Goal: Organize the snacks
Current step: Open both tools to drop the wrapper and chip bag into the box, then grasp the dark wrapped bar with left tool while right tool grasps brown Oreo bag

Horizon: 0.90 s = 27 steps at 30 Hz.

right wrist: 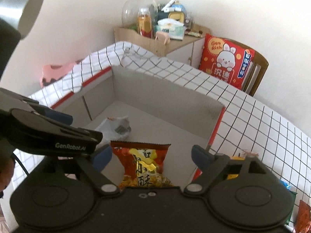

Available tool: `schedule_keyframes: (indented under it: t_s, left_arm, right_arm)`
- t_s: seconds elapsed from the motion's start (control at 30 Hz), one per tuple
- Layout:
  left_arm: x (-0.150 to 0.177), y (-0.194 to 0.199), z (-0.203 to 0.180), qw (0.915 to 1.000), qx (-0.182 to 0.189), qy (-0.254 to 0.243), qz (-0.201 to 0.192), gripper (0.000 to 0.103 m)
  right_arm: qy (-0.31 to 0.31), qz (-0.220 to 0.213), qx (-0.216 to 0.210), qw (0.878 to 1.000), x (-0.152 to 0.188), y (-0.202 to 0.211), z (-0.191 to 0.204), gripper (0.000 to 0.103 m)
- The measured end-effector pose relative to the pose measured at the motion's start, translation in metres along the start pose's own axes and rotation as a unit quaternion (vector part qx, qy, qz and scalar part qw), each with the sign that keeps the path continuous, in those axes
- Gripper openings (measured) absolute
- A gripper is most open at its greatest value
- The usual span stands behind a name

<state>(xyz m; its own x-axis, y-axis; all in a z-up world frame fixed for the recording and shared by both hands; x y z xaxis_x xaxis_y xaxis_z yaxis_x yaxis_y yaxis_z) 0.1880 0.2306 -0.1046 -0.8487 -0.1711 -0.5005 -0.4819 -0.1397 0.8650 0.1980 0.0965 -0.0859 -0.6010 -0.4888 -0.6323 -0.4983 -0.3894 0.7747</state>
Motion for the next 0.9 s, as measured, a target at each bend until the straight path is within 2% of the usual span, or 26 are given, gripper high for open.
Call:
schedule_keyframes:
  t_s: [0.3,0.47,0.7,0.9]
  left_arm:
    - [0.012,0.034,-0.014,0.9992,0.011,-0.015,-0.037,0.067]
    - [0.018,0.053,-0.027,0.9980,0.025,-0.023,-0.053,0.067]
    - [0.031,0.076,-0.055,0.9948,0.031,-0.054,-0.081,0.067]
    - [0.045,0.088,-0.086,0.9915,0.053,-0.077,-0.090,0.069]
  right_arm:
    - [-0.014,-0.040,-0.013,0.999,0.008,0.049,-0.012,0.096]
    - [-0.050,-0.056,-0.018,0.997,0.018,0.075,-0.030,0.097]
    - [-0.087,-0.082,-0.014,0.993,0.040,0.110,-0.053,0.102]
    - [-0.116,-0.093,-0.009,0.989,0.068,0.136,-0.073,0.103]
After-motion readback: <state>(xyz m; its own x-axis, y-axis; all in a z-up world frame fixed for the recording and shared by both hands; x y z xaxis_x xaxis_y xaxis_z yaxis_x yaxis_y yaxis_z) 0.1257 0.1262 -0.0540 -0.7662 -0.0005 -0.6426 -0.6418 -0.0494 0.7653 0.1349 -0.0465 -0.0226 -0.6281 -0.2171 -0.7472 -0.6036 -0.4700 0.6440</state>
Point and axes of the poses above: each gripper's, at about its wrist camera, not at the fingertips, and y roughly against the way its jaws point, z to its left, x to its underside, the point moved 4 cm from there along -y, roughly the way its jaws point, and after that the axes turned 4 degrees about z, right-handed, at the moved point
